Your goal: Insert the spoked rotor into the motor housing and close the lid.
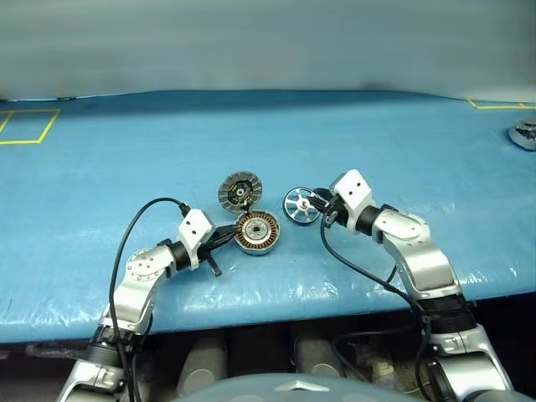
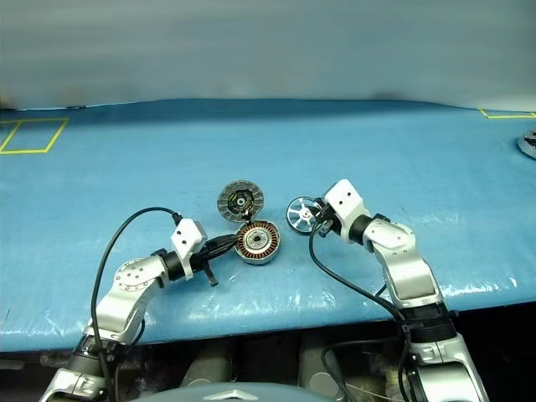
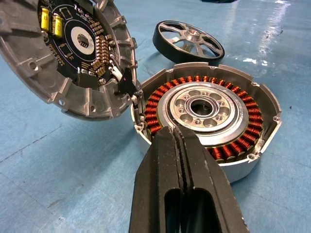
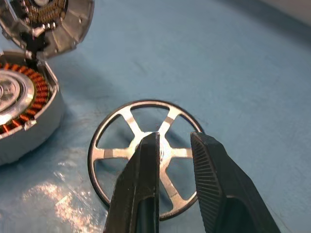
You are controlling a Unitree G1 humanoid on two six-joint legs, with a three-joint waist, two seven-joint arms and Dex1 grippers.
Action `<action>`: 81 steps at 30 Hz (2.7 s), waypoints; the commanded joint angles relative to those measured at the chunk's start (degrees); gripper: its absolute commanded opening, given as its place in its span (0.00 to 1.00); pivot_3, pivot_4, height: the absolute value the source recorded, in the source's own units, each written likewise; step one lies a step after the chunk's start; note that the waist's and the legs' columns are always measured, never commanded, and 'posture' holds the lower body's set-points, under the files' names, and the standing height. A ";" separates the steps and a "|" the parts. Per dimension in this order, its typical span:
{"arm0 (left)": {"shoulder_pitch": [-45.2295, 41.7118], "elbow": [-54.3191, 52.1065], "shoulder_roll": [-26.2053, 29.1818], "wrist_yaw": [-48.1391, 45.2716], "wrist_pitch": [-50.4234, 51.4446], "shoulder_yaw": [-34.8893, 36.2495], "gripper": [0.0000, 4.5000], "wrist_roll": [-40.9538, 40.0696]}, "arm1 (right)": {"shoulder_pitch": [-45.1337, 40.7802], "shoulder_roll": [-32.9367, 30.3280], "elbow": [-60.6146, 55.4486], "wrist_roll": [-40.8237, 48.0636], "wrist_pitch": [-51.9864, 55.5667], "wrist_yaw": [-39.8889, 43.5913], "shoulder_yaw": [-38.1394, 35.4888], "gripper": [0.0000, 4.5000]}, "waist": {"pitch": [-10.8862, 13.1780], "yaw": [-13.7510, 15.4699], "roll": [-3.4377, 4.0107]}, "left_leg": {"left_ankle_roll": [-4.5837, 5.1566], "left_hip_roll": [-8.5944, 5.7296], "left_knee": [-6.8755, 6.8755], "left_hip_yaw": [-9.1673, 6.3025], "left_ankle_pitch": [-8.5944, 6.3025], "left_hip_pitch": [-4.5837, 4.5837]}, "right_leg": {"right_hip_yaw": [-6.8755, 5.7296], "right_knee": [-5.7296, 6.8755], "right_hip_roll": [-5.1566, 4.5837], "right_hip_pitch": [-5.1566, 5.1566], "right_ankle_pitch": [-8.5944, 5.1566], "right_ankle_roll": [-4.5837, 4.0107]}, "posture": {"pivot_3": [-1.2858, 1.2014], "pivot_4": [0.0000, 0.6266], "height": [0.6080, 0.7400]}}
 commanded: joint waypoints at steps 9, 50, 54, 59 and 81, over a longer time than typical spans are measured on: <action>1.85 -0.83 0.07 2.21 -0.83 0.37 0.00 0.51 | -0.76 -1.95 2.35 -2.74 -1.76 2.12 2.95 0.24 | 0.00 0.18 0.00 | 0.01 0.01 0.05 0.00 0.00 0.02 | 0.00 0.01 0.00 0.03 0.00 0.00 | 0.52 0.24 1.00; 4.05 -6.06 2.72 -4.81 -3.90 1.89 0.00 -6.38 | 5.27 1.48 -12.39 7.45 0.28 4.56 -3.44 0.01 | 0.23 0.27 -0.03 | 0.05 0.01 0.04 -0.01 -0.04 -0.09 | 0.00 0.01 0.01 -0.06 0.00 0.00 | 0.52 0.24 1.00; 4.02 -4.91 2.55 -4.80 -4.97 1.81 0.00 -5.99 | 6.94 1.35 -17.22 8.92 1.12 4.95 -1.71 0.01 | 0.25 0.24 -0.04 | 0.04 0.03 0.08 0.00 -0.04 -0.07 | 0.00 0.01 0.01 -0.04 0.00 0.00 | 0.52 0.24 1.00; 3.67 -3.53 2.38 -4.35 -5.85 1.58 0.00 -5.14 | 6.22 1.00 -18.05 4.16 2.61 3.49 4.85 0.01 | 0.26 0.27 -0.04 | 0.04 0.03 0.11 0.00 -0.05 -0.06 | -0.01 0.01 0.00 -0.03 0.00 0.00 | 0.52 0.24 1.00; 5.07 -3.22 2.17 -2.90 -5.85 2.66 0.00 -4.59 | 3.77 2.09 -16.02 2.82 5.84 2.74 8.26 0.01 | 0.26 0.29 -0.06 | 0.03 0.03 0.08 -0.01 -0.05 -0.11 | -0.02 0.00 0.00 -0.07 0.00 0.00 | 0.52 0.24 1.00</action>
